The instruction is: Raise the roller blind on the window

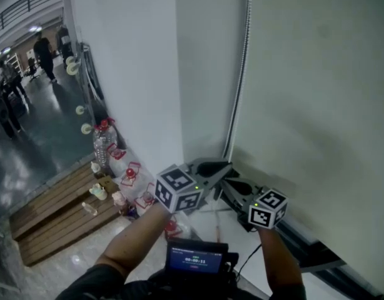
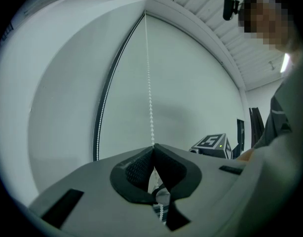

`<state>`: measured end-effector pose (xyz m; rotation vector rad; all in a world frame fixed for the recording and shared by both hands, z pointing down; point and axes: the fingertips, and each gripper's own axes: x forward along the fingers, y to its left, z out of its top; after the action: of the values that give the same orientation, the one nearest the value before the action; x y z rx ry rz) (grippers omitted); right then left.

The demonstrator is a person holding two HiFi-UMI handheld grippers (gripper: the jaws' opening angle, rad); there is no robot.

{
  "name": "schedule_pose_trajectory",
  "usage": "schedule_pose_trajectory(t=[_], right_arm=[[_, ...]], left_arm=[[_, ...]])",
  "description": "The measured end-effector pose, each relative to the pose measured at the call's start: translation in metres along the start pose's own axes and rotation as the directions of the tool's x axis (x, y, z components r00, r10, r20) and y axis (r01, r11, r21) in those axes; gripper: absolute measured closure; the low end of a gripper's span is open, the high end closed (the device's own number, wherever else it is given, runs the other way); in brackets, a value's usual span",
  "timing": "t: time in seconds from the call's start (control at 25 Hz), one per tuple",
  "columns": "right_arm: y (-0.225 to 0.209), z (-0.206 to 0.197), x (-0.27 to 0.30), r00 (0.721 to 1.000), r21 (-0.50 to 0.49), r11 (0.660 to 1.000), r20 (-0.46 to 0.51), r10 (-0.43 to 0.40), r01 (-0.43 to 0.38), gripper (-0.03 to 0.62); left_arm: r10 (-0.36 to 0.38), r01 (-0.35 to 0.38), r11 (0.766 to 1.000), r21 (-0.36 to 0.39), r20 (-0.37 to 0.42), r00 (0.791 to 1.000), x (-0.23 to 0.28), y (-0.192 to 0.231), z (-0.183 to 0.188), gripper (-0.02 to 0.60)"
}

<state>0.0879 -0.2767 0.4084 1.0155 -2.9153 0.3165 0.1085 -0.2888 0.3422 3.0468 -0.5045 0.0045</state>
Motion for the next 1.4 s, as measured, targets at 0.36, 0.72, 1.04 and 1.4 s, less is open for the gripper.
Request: schedule_pose_trajectory(t=[0.36, 0.72, 1.04, 1.4], right_arm=[[-0.011, 0.010, -0.015, 0.997, -0.055, 0.997, -0.038, -0.065, 0.062, 0.556], [-0.019, 0.115, -0.049, 0.980, -0.222, 0.964, 0.161, -0.113, 0.147, 0.477], [-0.006, 0.171, -0.043, 0.962, -0.332, 0.921, 0.240, -0.126, 0.204, 0.565], [0.010, 0.177, -0.024, 0.975, -0.355, 0.927, 0.217, -0.043, 0.120, 0.421]], left_arm=[[0.003, -0.003, 1.000, -0.026, 0.004, 1.000, -0.002, 0.007, 0.003, 0.574], [-0.011, 0.011, 1.000, -0.025, 0.018, 1.000, -0.001, 0.006, 0.001, 0.574], [-0.002, 0.002, 1.000, -0.028, 0.019, 1.000, -0.004, 0.006, 0.004, 0.574], [0.016, -0.016, 1.000, -0.016, 0.013, 1.000, -0.009, 0.012, 0.000, 0.574]])
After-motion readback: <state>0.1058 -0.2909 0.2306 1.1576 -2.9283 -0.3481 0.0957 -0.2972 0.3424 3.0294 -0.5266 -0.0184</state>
